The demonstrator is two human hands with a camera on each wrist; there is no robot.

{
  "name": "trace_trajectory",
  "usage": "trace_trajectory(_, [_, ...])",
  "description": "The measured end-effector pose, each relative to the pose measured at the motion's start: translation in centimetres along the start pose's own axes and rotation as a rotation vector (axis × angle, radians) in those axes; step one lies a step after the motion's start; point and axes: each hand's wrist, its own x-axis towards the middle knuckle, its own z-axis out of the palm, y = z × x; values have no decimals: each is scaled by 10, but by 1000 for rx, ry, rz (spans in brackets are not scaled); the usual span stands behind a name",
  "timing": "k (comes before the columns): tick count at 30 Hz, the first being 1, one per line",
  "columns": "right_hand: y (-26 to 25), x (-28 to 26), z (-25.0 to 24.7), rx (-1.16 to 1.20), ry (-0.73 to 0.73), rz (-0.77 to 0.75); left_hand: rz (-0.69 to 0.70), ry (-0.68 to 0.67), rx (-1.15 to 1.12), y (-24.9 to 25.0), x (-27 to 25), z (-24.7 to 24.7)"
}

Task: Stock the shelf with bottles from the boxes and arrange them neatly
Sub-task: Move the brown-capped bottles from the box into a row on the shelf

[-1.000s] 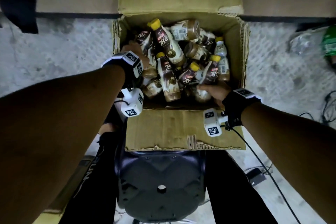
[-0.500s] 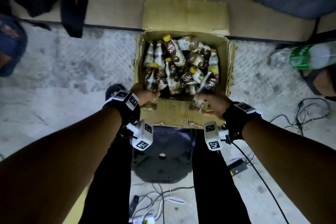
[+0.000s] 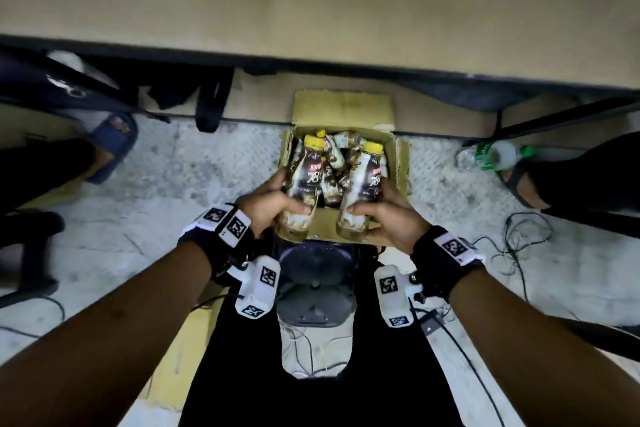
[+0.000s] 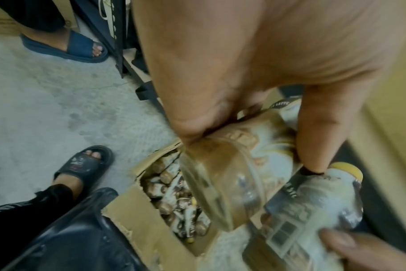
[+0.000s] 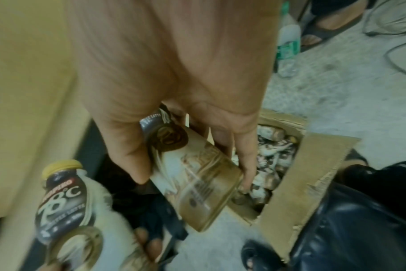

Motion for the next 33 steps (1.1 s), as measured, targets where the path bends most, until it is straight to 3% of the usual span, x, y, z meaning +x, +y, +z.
trace_trajectory(3, [-36,-50,19,-16,-22,-94,121,-24,18,6,-14,-5])
trace_trajectory(9, [-113,-143,43,-140,-9,-391,458,-36,15,108,-147,41])
trace_trajectory(16, [-202,-226,40,-210,107,-851,896,55,196,206,-225,41])
trace_trajectory(22, [-269,-294,39,-219,163,-1195,1239,235,277,288,-296,47])
trace_trajectory(27, [-316,-326,37,-206,163,-1353,1394,273,165,334,-331,56])
trace_trajectory(33, [-359,-314,36,-247,209,-1381,1414,386,182,368,-327,53])
